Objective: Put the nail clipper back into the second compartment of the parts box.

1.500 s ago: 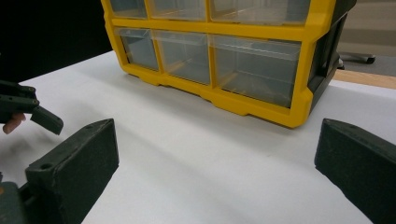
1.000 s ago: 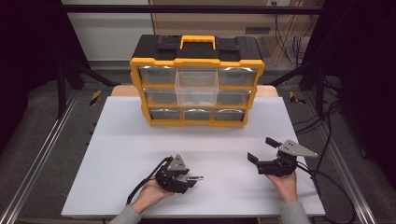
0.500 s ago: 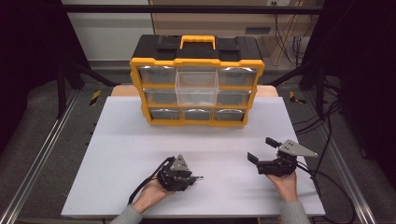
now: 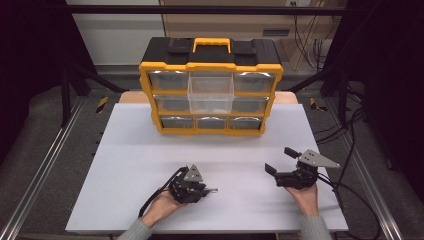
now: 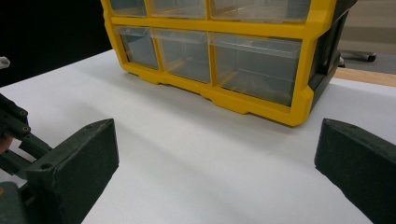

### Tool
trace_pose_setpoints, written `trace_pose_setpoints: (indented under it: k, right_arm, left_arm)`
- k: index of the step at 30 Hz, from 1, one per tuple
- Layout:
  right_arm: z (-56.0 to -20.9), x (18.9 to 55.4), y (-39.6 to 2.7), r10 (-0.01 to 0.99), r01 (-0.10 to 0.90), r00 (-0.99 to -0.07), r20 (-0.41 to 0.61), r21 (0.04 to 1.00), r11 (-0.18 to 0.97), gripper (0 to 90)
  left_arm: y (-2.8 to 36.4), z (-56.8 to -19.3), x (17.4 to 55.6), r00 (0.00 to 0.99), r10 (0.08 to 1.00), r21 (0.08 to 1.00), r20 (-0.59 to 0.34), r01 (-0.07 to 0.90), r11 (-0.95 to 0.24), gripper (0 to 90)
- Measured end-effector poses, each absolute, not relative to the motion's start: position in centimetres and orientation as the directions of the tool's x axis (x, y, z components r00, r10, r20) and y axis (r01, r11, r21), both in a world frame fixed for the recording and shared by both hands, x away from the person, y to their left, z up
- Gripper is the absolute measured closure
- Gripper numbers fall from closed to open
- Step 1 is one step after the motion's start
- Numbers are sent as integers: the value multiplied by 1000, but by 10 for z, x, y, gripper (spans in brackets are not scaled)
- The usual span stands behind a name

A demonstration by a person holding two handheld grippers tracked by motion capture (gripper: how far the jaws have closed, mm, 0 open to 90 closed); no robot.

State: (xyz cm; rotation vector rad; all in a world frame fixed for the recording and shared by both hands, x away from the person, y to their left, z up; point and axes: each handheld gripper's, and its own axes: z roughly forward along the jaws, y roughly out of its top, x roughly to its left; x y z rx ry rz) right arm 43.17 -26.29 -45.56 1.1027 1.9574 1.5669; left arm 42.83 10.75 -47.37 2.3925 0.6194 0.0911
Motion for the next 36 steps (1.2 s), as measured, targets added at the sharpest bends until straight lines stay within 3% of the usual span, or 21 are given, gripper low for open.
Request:
trace_pose_setpoints:
  k: [9,36]
  right_arm:
    - [-456,432,-263,777,327,-609,161,943,61,4]
    - [-456,432,-263,777,327,-609,161,943,61,3]
  left_arm:
    - [106,-473,428,890,446,613,-97,407,-678,779]
    - [108,-466,428,872,473,626,-126,440,-644,791]
